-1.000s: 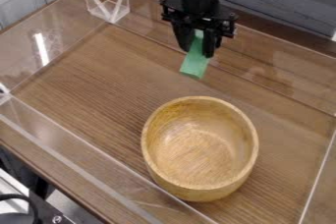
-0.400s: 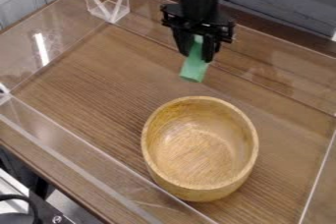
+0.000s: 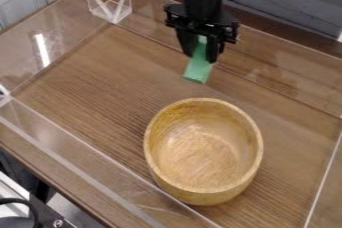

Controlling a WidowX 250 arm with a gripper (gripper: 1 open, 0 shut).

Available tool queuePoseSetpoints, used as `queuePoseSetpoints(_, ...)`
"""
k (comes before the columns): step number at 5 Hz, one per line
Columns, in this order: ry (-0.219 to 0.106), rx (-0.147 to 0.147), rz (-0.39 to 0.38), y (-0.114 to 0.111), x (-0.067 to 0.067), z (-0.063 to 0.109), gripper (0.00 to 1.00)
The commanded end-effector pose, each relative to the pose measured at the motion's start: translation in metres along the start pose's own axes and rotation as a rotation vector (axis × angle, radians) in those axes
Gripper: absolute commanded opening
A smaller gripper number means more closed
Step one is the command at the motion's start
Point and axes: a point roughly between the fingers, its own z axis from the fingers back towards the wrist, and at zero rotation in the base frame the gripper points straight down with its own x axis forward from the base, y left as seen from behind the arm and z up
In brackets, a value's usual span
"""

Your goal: Remove the green block from inside the brown bowl and put it on the table

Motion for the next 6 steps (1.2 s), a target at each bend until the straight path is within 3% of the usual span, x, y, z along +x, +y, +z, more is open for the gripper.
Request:
queuePoseSetpoints(1, -0.068, 0.006, 0.001, 0.011, 0.013, 0.016, 0.00)
queuePoseSetpoints(6, -0.116, -0.008, 0.032, 0.044, 0.008, 0.022, 0.00)
